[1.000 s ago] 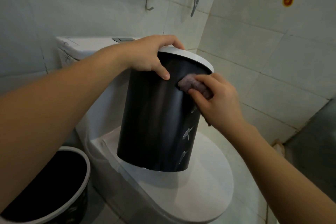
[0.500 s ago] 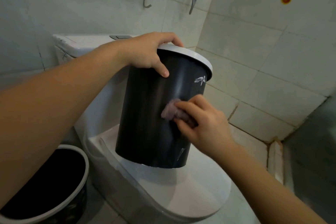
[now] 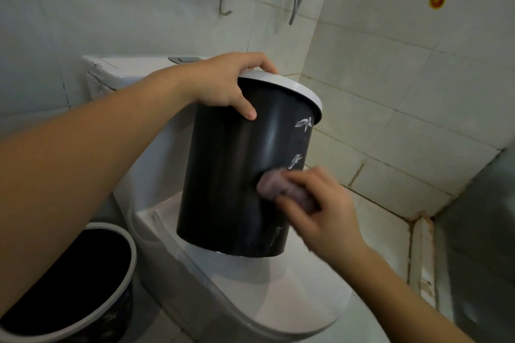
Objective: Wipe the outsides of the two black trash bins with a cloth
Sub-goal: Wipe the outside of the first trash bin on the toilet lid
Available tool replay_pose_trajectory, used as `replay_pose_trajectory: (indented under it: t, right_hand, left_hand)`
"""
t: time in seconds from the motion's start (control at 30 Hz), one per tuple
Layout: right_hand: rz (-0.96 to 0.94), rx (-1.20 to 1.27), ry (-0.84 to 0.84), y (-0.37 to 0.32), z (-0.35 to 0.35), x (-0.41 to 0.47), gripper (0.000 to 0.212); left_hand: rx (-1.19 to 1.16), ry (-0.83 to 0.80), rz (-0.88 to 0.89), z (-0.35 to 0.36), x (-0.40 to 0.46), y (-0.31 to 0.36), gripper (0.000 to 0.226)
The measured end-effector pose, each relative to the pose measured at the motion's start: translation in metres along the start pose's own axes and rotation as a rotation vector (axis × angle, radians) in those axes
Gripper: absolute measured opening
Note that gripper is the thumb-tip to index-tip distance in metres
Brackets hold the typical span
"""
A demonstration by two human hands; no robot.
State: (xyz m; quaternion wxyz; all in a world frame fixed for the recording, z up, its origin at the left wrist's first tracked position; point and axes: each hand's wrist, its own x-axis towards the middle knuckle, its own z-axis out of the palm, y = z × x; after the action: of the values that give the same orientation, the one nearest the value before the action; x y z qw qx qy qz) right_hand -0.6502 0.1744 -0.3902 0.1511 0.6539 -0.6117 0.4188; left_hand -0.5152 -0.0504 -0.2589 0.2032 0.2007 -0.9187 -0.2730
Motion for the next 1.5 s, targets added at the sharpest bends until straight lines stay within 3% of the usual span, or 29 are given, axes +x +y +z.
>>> replay_pose_trajectory:
  t: [0.13, 0.3, 0.53, 0.7, 0.87, 1.03, 1.27, 1.4, 1.5]
  right_hand:
    - [0.288, -0.021, 0.202, -0.001, -0.009, 0.035, 0.029]
    - [0.473, -0.05, 0.165, -0.001, -0.009, 0.057, 0.035]
    - [0.522, 0.158, 0.023, -0.004, -0.002, 0.043, 0.052]
    - [0.585, 0.452, 0.128, -0.009, -0.002, 0.044, 0.036]
    - [0.595, 0.315, 0.163, -0.008, 0.001, 0.044, 0.022]
    - [0.645, 0.348, 0.097, -0.014, 0.006, 0.044, 0.026]
    - [0.628, 0.283, 0.203, -0.014, -0.005, 0.04, 0.029]
    - [0.6, 0.164, 0.175, -0.019, 0.003, 0.041, 0.026]
    - [0.581, 0.218, 0.134, -0.023, 0.004, 0.039, 0.017]
  left_hand:
    - [-0.002, -0.009, -0.006, 0.002, 0.0, 0.003, 0.07]
    - [0.002, -0.021, -0.009, 0.003, -0.001, 0.011, 0.069]
    - [-0.006, -0.029, -0.016, 0.003, -0.004, 0.013, 0.068]
    - [0.002, -0.032, -0.015, 0.005, -0.002, 0.015, 0.068]
    - [-0.009, -0.024, -0.019, 0.004, -0.004, 0.014, 0.067]
    - [0.007, -0.027, -0.005, 0.004, -0.004, 0.014, 0.068]
    - [-0.001, -0.032, -0.004, 0.004, -0.007, 0.016, 0.068]
    - [-0.014, -0.036, 0.002, 0.004, -0.005, 0.014, 0.067]
    - [-0.02, -0.029, 0.0, 0.002, -0.005, 0.008, 0.068]
